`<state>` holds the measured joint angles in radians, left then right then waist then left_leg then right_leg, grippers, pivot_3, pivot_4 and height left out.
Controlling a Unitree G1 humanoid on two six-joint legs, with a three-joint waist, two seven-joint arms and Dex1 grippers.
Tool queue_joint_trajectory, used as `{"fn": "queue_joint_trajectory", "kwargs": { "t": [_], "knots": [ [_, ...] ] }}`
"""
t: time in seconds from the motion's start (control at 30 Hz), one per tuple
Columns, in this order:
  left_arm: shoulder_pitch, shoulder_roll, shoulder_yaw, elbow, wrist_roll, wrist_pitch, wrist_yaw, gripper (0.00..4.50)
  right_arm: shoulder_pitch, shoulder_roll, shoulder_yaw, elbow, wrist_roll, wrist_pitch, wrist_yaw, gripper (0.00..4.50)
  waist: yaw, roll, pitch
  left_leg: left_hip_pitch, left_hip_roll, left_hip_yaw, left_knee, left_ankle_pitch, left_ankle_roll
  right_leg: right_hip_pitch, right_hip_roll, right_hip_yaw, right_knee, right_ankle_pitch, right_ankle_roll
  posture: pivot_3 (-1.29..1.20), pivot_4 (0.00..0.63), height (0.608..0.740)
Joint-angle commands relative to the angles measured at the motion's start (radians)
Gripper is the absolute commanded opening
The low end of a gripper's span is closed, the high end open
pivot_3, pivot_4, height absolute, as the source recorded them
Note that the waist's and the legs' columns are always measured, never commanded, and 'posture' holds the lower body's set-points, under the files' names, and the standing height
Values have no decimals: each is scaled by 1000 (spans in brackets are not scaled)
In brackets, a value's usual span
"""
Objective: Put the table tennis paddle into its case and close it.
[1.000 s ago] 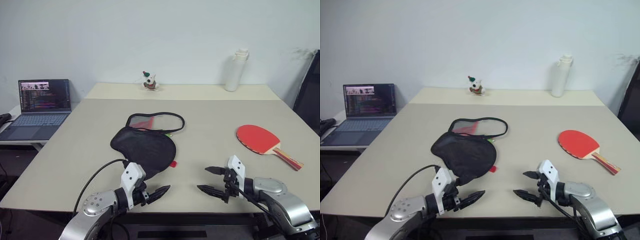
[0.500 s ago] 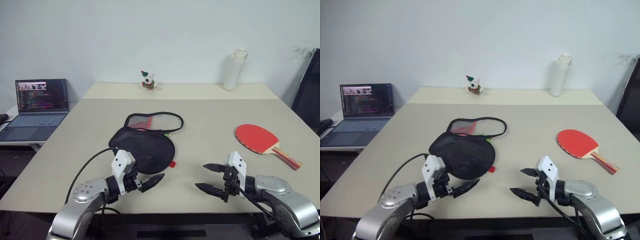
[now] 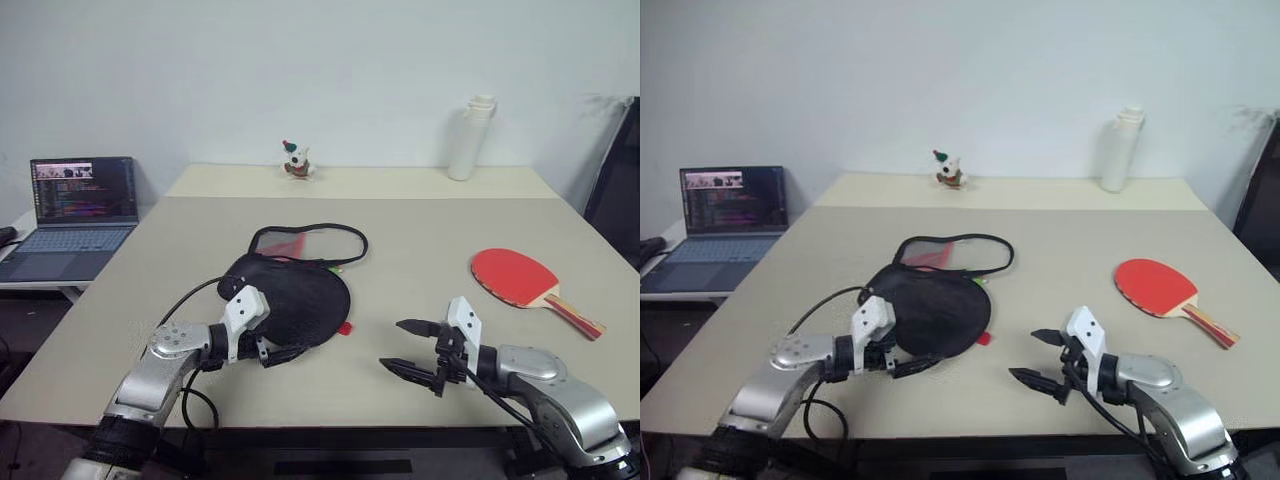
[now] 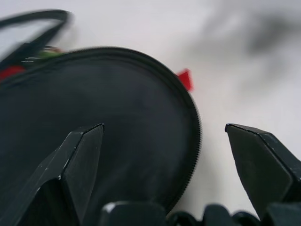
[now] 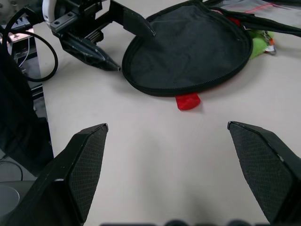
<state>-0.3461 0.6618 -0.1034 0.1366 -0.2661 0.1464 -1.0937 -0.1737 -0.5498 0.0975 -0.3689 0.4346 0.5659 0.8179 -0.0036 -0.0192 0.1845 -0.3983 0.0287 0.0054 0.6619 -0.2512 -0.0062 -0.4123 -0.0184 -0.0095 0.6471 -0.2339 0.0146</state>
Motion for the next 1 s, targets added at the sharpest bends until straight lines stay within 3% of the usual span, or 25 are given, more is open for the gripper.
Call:
{"fn": "queue_joint_trajectory", "kwargs": {
  "t": [0.03, 0.27, 0.37, 0.73, 1.0],
  "knots": [
    [-37, 8, -17, 59, 20, -55, -67, 4491, -6, 7, -13, -19, -3, -24, -17, 4500, 0, 0, 0, 0, 0, 0, 0, 0, 0, 0, 0, 0, 0, 0, 0, 0, 150, 740],
    [-75, 2, -43, 145, 54, -91, -133, 4491, 13, 18, -16, -39, 1, -21, -45, 4500, 1, 0, 0, 0, 0, 0, 1, 0, 0, 0, 0, -1, 1, 0, 0, 0, 150, 740],
    [-86, -4, -46, 168, 65, -99, -139, 3953, 16, 19, -17, -42, 1, -21, -52, 4500, 1, 0, 0, 0, 0, 0, 1, 0, 0, 0, 0, -1, 1, 0, 0, 0, 150, 740],
    [-80, -44, -11, 164, 32, -15, -102, 136, 6, 3, -45, -26, 1, -26, -63, 4500, 1, 0, 0, 0, 0, 0, 1, 0, 0, 0, 0, -1, 1, 0, 0, 0, 150, 740],
    [-71, -118, -20, 28, 29, 109, 12, 60, 19, -11, -77, -31, 0, -22, -66, 4500, 1, 0, 0, 0, 0, -1, 1, 0, 0, 0, 0, 0, 1, 0, 0, 0, 150, 740]
  ]
}}
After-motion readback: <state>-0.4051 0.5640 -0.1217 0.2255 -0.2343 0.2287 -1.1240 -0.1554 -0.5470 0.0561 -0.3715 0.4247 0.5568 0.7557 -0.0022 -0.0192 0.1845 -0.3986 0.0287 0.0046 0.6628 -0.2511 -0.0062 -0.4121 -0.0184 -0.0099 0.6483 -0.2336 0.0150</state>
